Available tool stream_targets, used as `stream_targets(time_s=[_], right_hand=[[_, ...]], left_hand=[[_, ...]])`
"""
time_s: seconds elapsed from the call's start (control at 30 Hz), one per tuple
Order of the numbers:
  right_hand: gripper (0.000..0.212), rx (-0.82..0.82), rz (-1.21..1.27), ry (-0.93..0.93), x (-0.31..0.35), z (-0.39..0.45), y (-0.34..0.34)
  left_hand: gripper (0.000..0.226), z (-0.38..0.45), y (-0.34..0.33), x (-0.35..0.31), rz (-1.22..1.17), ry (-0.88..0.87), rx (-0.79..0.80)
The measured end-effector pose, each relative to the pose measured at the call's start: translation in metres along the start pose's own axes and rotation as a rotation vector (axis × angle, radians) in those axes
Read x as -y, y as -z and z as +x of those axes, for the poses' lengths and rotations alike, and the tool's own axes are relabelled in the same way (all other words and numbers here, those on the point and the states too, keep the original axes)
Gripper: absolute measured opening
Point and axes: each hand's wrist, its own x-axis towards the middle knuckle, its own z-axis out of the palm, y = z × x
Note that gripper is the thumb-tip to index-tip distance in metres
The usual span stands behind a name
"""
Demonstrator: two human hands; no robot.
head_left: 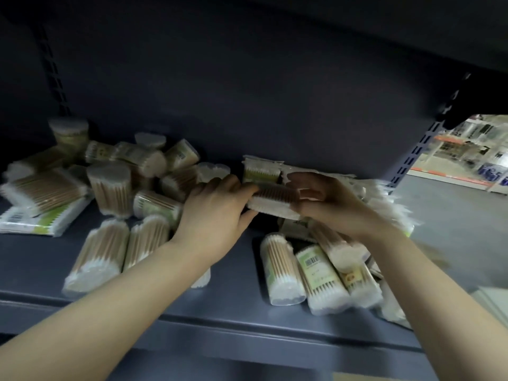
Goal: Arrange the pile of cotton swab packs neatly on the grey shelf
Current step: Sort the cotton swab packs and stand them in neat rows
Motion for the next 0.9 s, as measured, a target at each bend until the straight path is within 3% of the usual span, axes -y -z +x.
stream_targets(time_s=[0.17,0.3,0.4,0.5,0.9], right_hand=[[0.016,-0.063,0.011,0.043,-0.006,0.006,0.006],[0.031,-0.144,0.084,0.014,-0.008,0.012,0.007],[0.026,-0.126,-0.061,0.074,-0.007,0.013,0.007],[0.023,-0.138,-0.025,0.12,-0.007,0.016,0.003],[0.017,-0.221,-0.071,0.143,-0.009,0.037,-0.01]], left_hand=[[0.037,0.012,-0.002,0.005,-0.011,-0.008,-0.071],[0.036,0.017,-0.002,0.008,-0.038,0.021,-0.096],[0.024,0.018,-0.004,0.01,-0.105,0.073,-0.12],[0.028,0.02,-0.006,0.01,-0.178,0.075,-0.12],[0.034,0.023,-0.01,0.017,-0.562,0.331,0.113]])
